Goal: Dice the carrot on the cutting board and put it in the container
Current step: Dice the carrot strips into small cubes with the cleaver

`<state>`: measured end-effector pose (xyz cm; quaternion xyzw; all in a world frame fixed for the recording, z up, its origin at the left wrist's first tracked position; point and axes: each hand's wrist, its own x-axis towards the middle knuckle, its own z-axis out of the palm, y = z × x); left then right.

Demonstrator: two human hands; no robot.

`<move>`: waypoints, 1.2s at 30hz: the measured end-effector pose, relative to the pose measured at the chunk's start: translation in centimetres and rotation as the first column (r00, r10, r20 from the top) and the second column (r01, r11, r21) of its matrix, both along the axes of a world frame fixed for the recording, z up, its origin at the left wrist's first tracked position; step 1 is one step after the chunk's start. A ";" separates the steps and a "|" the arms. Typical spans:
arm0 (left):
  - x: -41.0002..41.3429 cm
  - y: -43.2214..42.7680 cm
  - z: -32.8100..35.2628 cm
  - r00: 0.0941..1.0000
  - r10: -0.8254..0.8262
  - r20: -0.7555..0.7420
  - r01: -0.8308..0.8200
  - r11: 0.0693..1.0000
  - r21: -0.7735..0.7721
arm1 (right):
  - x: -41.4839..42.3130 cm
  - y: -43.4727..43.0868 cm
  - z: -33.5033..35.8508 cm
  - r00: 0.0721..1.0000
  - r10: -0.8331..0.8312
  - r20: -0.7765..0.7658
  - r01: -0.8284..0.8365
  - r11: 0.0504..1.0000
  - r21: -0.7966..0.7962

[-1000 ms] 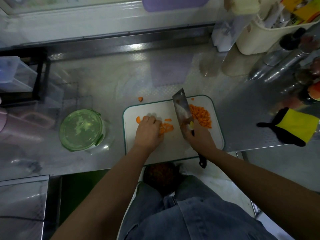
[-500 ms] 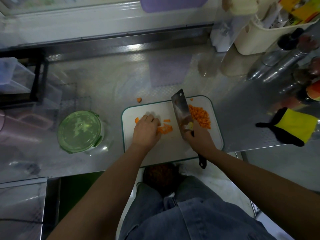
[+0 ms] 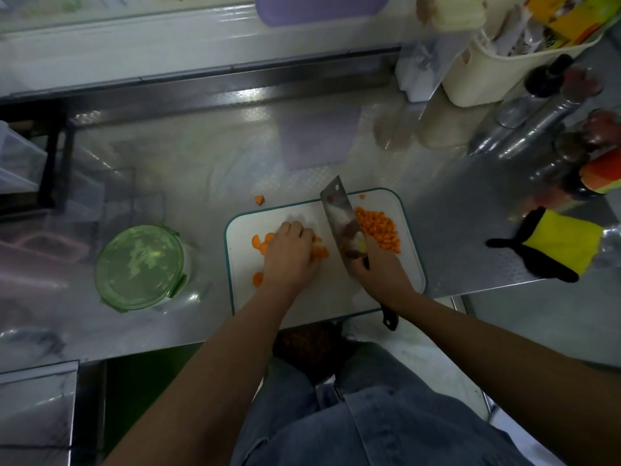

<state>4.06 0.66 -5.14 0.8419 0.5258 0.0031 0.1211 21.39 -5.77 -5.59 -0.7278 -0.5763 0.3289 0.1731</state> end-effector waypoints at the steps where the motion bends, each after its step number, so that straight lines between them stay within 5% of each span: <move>1: 0.1 0.1 0.0 1.000 0.007 0.009 -0.007 1.000 -0.002 | 0.0 0.1 0.0 1.000 0.007 0.001 -0.007 1.000 -0.004; 25: 0.9 -0.5 -0.2 0.993 0.104 0.063 -0.105 0.994 0.006 | -1.1 0.0 1.7 0.982 0.106 0.155 -0.121 0.989 0.085; 36: 1.2 0.0 -0.5 0.995 0.087 0.039 -0.086 0.996 -0.017 | -3.0 0.2 2.2 0.955 0.169 0.245 -0.172 0.985 -0.009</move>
